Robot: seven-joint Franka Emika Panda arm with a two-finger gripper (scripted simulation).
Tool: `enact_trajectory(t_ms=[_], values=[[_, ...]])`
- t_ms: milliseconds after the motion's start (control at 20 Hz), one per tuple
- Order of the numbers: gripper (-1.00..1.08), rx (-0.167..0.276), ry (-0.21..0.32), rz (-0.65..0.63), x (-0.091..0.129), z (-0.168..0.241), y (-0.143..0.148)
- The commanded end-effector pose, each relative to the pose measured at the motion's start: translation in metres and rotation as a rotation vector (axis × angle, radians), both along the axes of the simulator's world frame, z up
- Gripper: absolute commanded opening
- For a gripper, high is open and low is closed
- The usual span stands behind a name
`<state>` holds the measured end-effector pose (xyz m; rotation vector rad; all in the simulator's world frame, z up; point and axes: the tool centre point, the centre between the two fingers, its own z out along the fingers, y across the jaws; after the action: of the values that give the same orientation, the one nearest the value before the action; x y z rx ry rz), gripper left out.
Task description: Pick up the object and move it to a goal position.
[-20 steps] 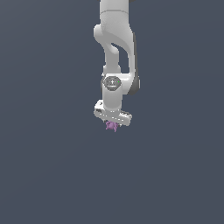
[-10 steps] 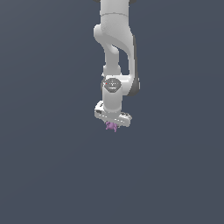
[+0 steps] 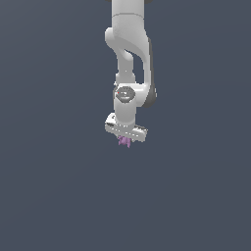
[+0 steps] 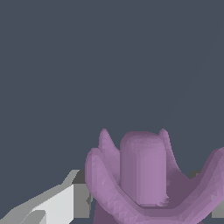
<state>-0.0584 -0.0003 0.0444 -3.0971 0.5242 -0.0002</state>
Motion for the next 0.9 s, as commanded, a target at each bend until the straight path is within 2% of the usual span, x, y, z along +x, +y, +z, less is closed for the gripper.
enact_trajectory(t_ms=[0,400,850], values=[[-1.0,0.0,-0.001,-0.001,0.002,0.006,-0.004],[-1.0,0.0,-0.001,-0.001,0.013,0.05,-0.03],[-1.0,0.0,-0.001,-0.001,0.035,0.132,-0.077]])
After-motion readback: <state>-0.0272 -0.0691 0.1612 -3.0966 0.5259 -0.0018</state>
